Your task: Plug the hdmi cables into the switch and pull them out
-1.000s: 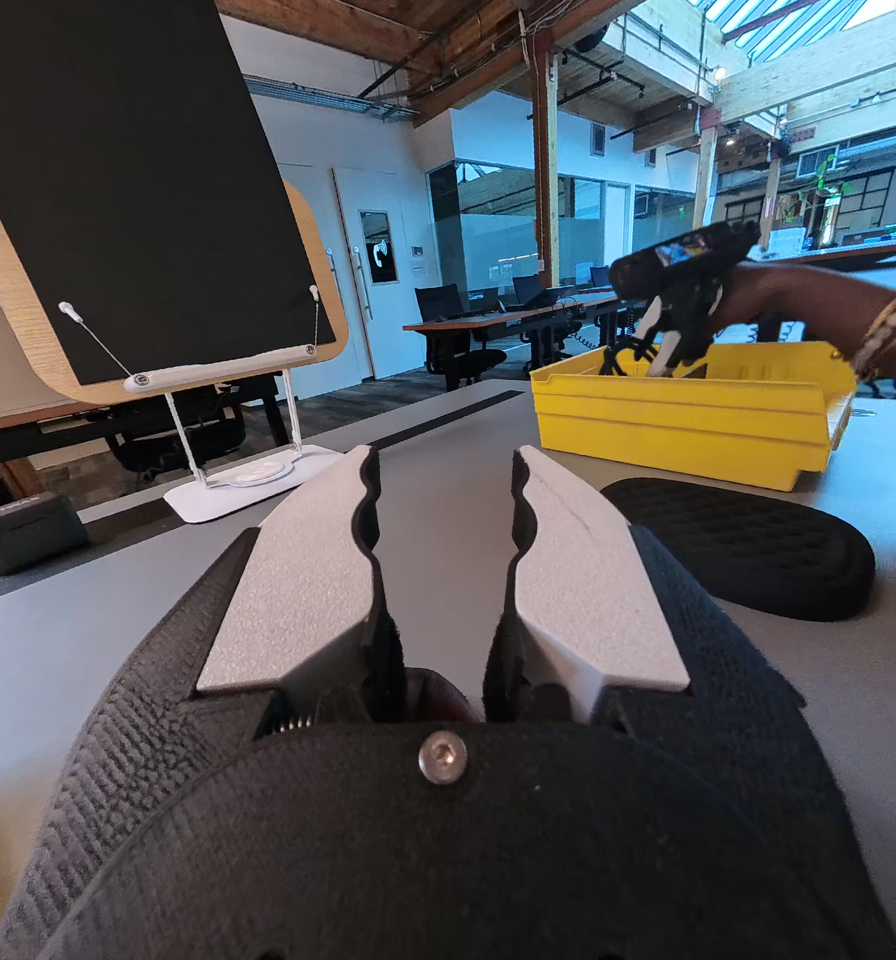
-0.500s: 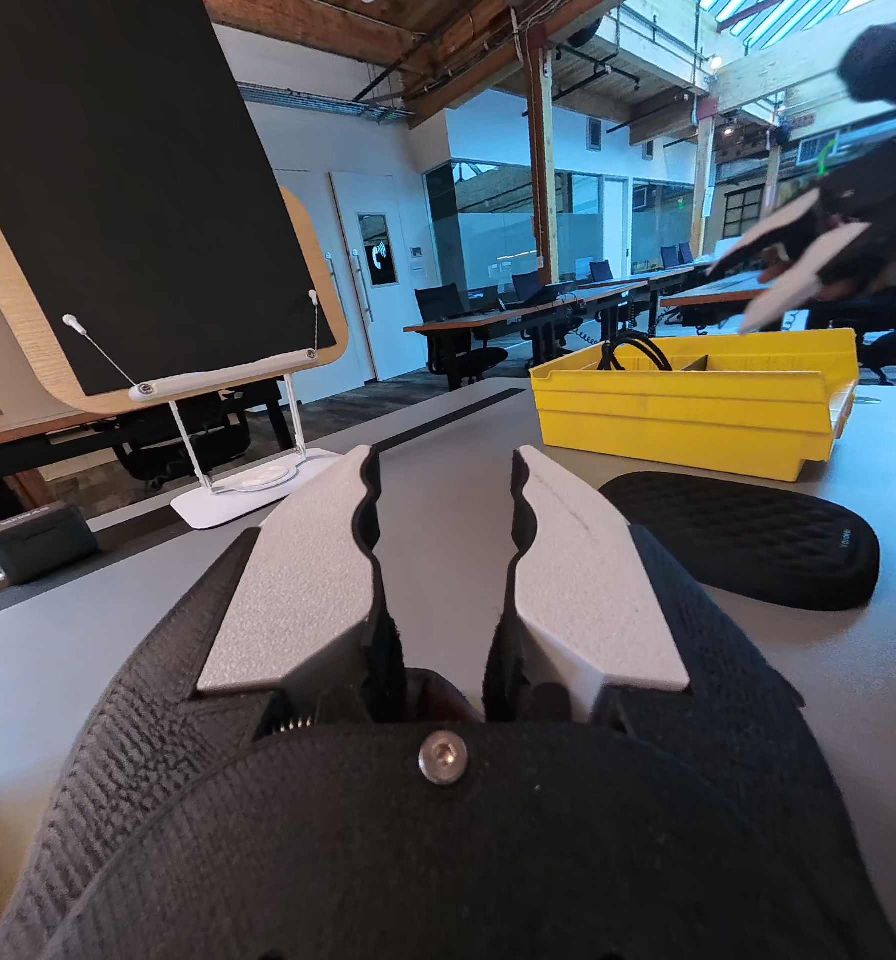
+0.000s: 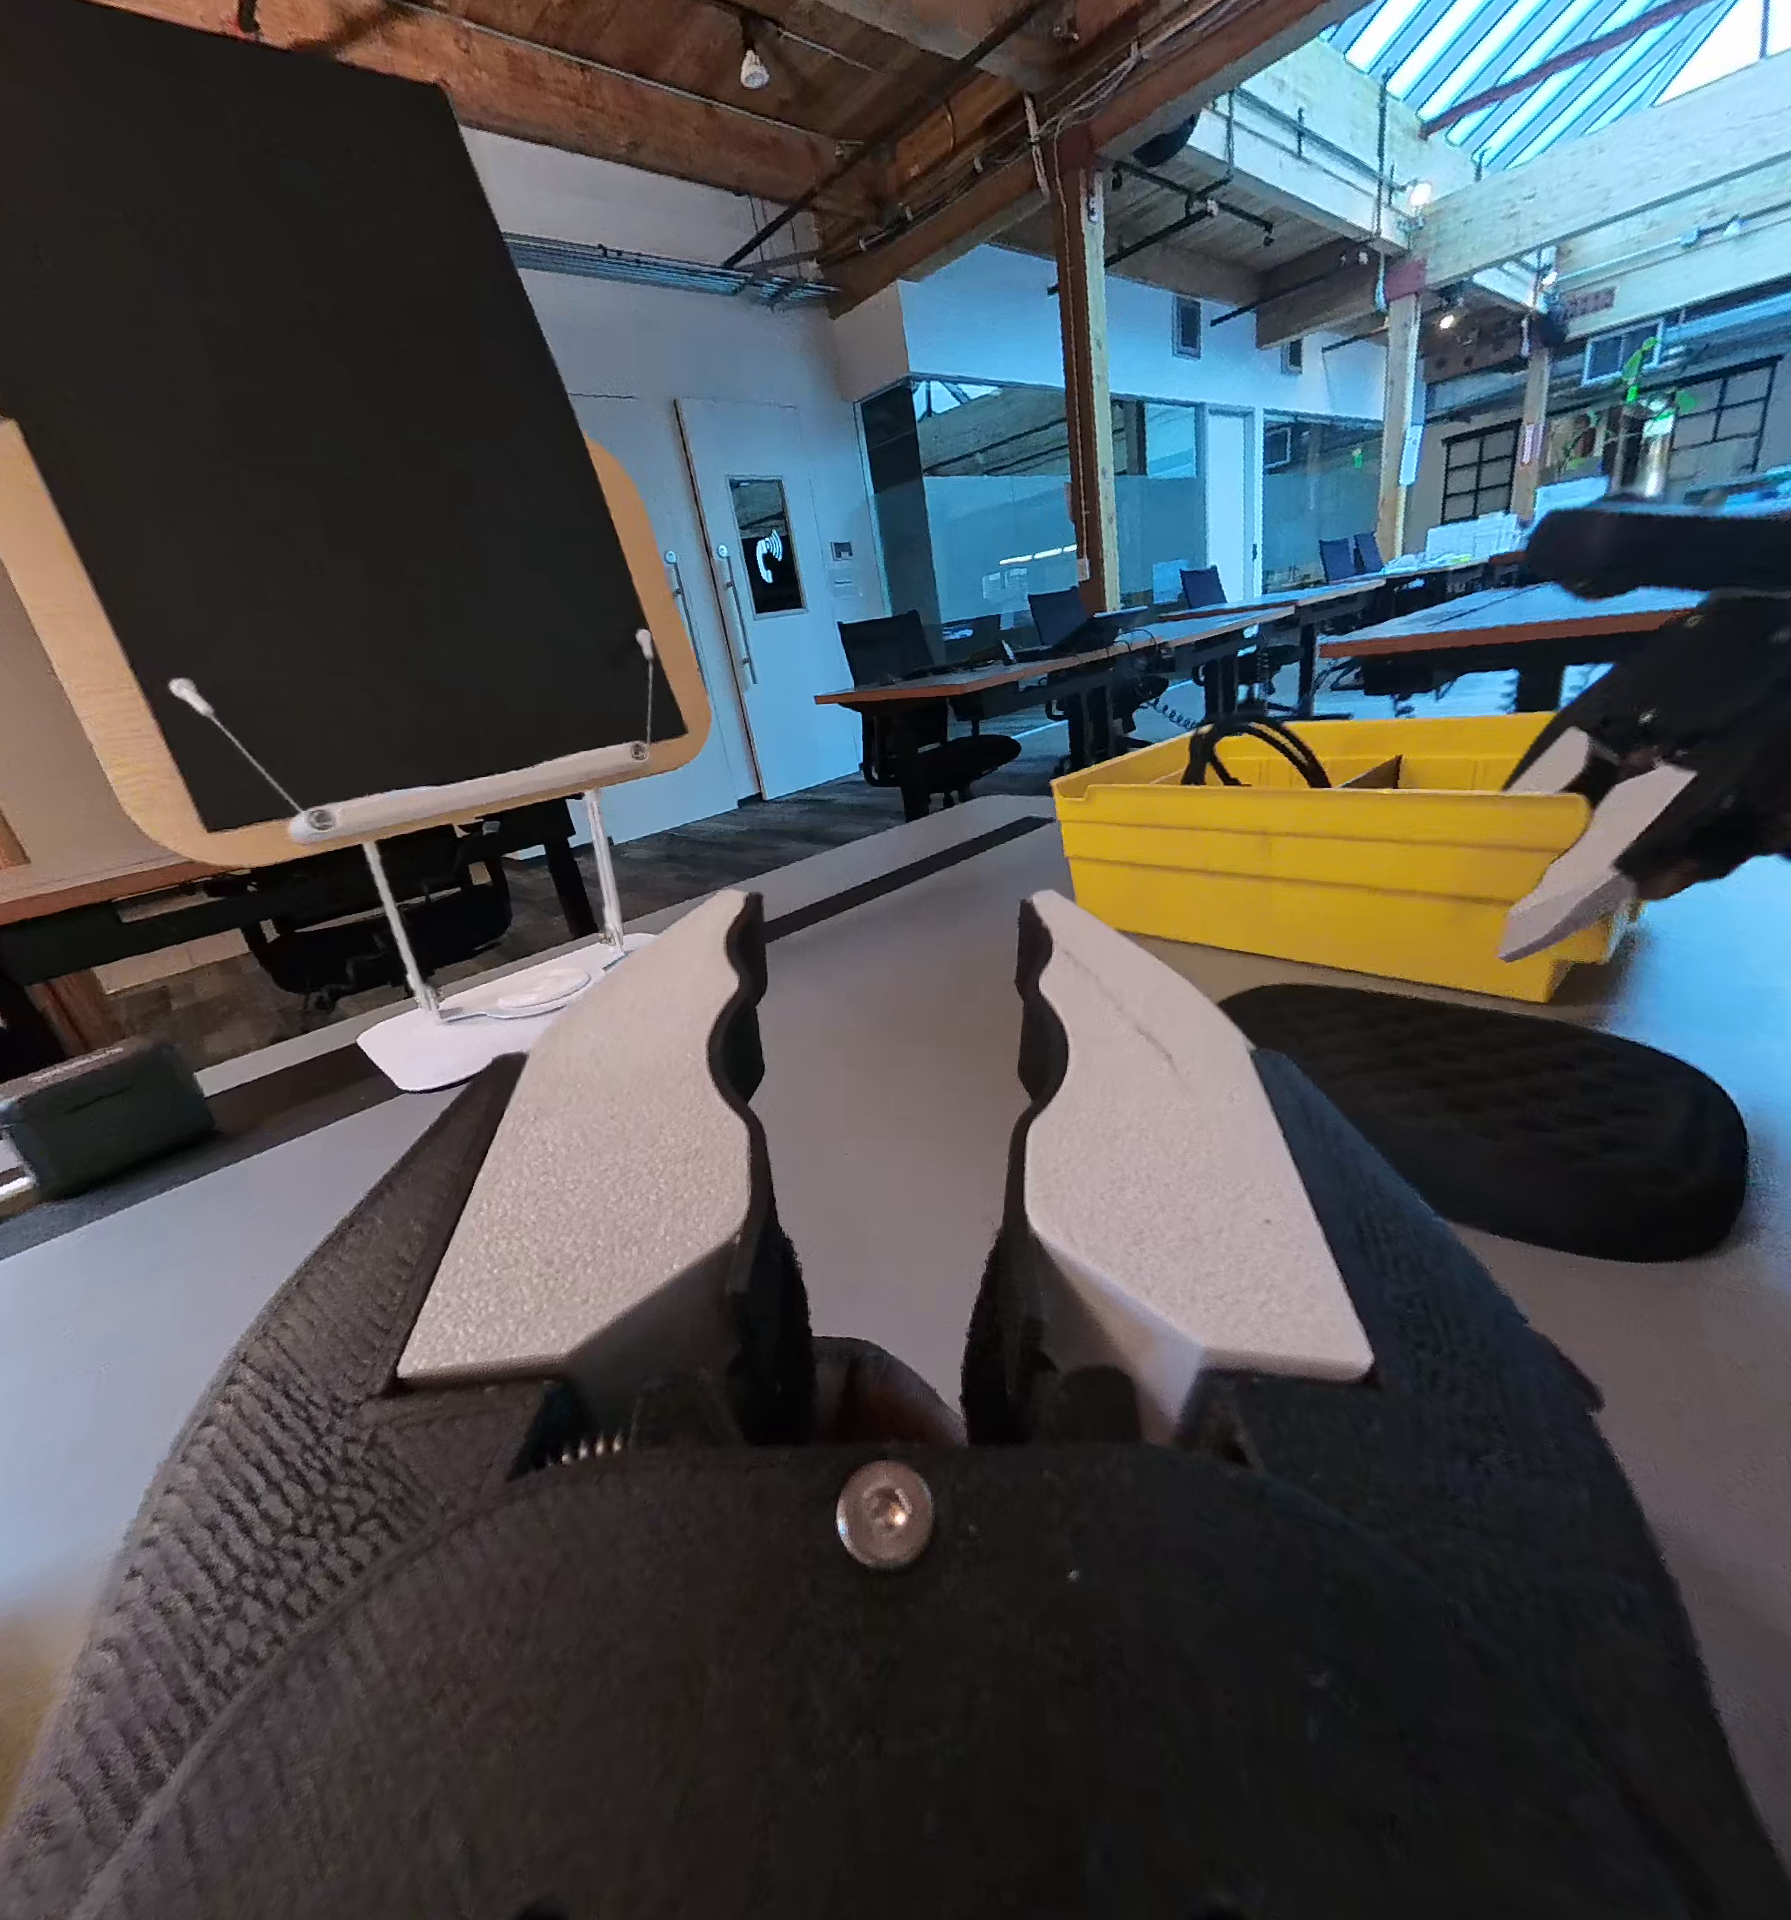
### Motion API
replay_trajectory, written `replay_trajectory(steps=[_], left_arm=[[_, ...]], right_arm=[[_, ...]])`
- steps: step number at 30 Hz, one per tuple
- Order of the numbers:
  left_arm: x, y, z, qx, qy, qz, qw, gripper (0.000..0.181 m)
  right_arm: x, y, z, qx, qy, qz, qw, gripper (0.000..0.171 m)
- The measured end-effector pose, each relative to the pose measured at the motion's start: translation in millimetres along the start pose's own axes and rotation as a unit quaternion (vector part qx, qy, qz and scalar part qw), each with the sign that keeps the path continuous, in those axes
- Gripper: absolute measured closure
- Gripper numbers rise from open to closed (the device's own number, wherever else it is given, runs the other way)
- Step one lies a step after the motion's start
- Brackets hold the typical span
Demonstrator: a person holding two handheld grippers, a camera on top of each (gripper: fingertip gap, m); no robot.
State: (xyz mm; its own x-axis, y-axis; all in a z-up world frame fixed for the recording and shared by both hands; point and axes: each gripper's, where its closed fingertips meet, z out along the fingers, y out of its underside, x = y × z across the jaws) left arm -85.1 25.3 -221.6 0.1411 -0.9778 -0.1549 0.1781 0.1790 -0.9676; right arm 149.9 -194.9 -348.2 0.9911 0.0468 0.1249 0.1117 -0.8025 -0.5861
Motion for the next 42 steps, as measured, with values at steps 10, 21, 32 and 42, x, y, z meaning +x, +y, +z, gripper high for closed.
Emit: replay_trajectory(steps=[10,21,32,42], left_arm=[[-18,-62,-43,0.085,-0.031,0.012,0.996,0.136],[-100,-98,-159,0.132,-0.23,0.026,0.964,0.138],[-157,-84,-251,0.177,-0.402,-0.015,0.898,0.14],[-167,-75,-267,0.173,-0.437,-0.014,0.883,0.139]], right_arm=[[66,-54,46,-0.023,0.113,-0.041,0.992,0.145],[21,-125,92,-0.062,0.108,-0.091,0.988,0.142],[-81,-200,132,-0.036,0.031,-0.174,0.984,0.134],[-170,-271,169,0.009,-0.038,-0.23,0.972,0.132]])
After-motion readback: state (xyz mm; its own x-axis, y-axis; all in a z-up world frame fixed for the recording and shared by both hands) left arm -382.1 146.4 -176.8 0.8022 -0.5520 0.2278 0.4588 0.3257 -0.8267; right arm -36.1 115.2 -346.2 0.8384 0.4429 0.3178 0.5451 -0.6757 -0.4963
